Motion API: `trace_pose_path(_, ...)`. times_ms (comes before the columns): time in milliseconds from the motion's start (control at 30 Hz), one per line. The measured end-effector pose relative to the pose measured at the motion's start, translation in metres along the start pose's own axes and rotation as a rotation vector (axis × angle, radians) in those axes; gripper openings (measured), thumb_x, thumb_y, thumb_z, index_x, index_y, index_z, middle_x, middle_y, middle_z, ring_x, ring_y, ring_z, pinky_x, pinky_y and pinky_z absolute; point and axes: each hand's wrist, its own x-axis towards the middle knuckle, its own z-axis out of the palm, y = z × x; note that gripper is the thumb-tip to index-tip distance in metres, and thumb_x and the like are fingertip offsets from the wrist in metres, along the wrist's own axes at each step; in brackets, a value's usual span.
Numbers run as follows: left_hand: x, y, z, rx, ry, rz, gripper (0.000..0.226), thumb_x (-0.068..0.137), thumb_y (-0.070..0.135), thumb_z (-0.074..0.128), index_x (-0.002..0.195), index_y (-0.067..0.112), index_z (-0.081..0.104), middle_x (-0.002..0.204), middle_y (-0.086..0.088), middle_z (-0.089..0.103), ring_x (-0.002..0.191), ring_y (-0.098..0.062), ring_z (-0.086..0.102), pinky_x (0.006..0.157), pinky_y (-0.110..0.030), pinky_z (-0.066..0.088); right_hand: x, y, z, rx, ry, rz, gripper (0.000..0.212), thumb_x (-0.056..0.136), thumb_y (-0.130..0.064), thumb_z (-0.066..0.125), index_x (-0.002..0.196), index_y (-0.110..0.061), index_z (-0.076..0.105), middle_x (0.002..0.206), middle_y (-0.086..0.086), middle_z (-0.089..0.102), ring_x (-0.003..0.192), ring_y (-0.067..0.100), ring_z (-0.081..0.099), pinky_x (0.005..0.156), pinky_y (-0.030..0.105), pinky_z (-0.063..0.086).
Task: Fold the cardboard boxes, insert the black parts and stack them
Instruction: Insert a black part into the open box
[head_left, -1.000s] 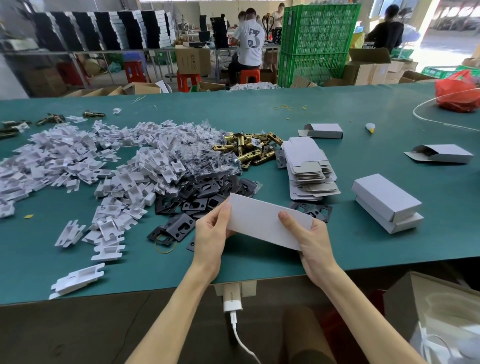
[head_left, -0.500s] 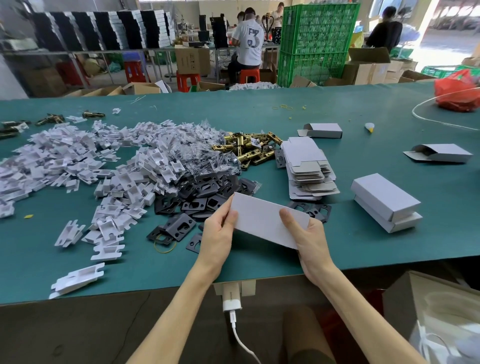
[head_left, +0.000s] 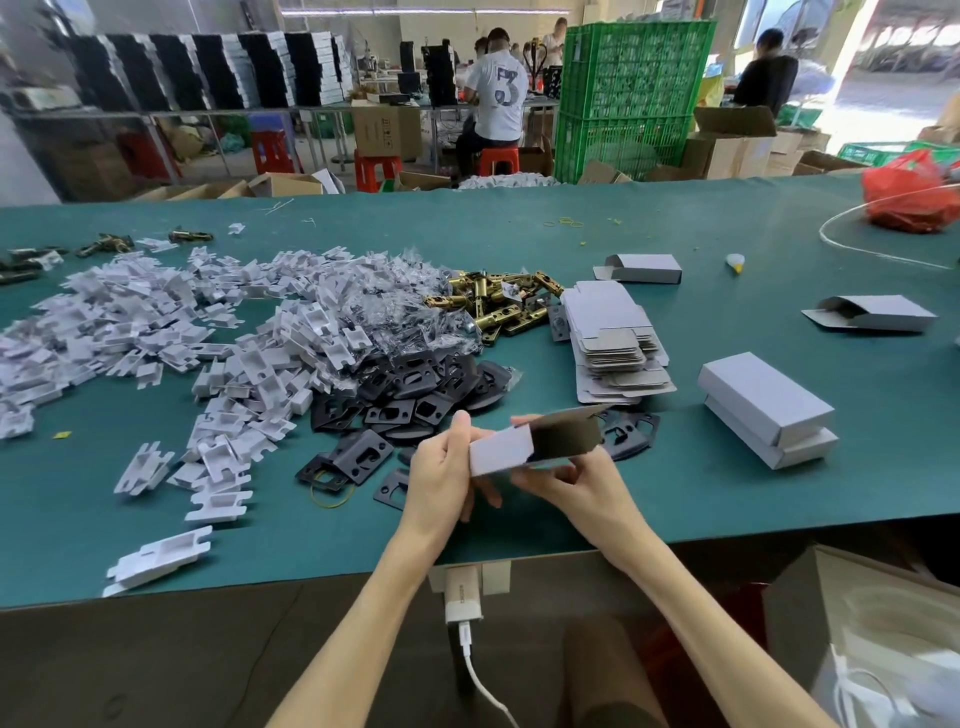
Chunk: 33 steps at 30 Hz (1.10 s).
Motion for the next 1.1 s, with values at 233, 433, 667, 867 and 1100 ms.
trace_pose_path(233,-0.002,0.007,-0.003,-0.116,-0.143,0.09,0.075,0.085,0.082,0.053,0.116,0.016,0.072,0.107,-0.001,0.077,0.1,-0.012,0.071,0.082,-0.022,0.056,-0.002,-0.003,0.004,0.019,0.111,0.053,0.038,0.078,-0.028,0.082,0.114,-0.021,0.07,0.107,-0.005,0.074,0.101,0.022,0.068,0.088,0.051,0.055)
trace_pose_path(433,-0.001,0.004,-0.007,-0.198,-0.155,0.11,0.051,0.087,0.044,0.078,0.127,0.014,0.067,0.12,-0.004,0.076,0.114,-0.019,0.071,0.091,-0.028,0.055,-0.001,-0.005,0.007,-0.115,0.095,0.016,0.034,0.083,-0.027,0.083,0.114,-0.033,0.07,0.093,-0.004,0.073,0.082,0.018,0.062,0.077,0.048,0.053)
trace_pose_path(667,0.003,0.0,-0.009,-0.355,0.139,-0.06,0.046,0.092,0.049,0.065,0.125,0.017,0.065,0.114,0.0,0.077,0.11,-0.023,0.071,0.082,-0.028,0.058,-0.001,-0.007,0.007,-0.144,0.12,0.044,0.039,0.093,-0.042,0.063,0.126,-0.023,0.066,0.107,-0.008,0.071,0.101,0.008,0.065,0.088,0.034,0.056)
trace_pose_path(867,-0.001,0.005,-0.007,-0.383,0.124,-0.061,0.048,0.101,0.055,0.05,0.124,0.013,0.055,0.096,-0.009,0.077,0.072,-0.036,0.075,0.044,-0.036,0.056,0.007,-0.004,0.009,-0.23,0.112,0.077,0.027,0.099,-0.01,0.062,0.126,-0.016,0.063,0.109,-0.005,0.069,0.099,0.004,0.063,0.086,0.017,0.05)
trace_pose_path(1100,0.003,0.002,-0.007,-0.349,0.175,-0.057,0.031,0.106,0.049,0.047,0.122,0.024,0.052,0.092,0.005,0.075,0.074,-0.027,0.072,0.043,-0.028,0.046,0.109,-0.019,0.002,-0.556,0.081,0.042,0.045,0.097,-0.002,0.058,0.141,-0.006,0.05,0.13,0.011,0.057,0.11,0.02,0.058,0.1,0.027,0.045)
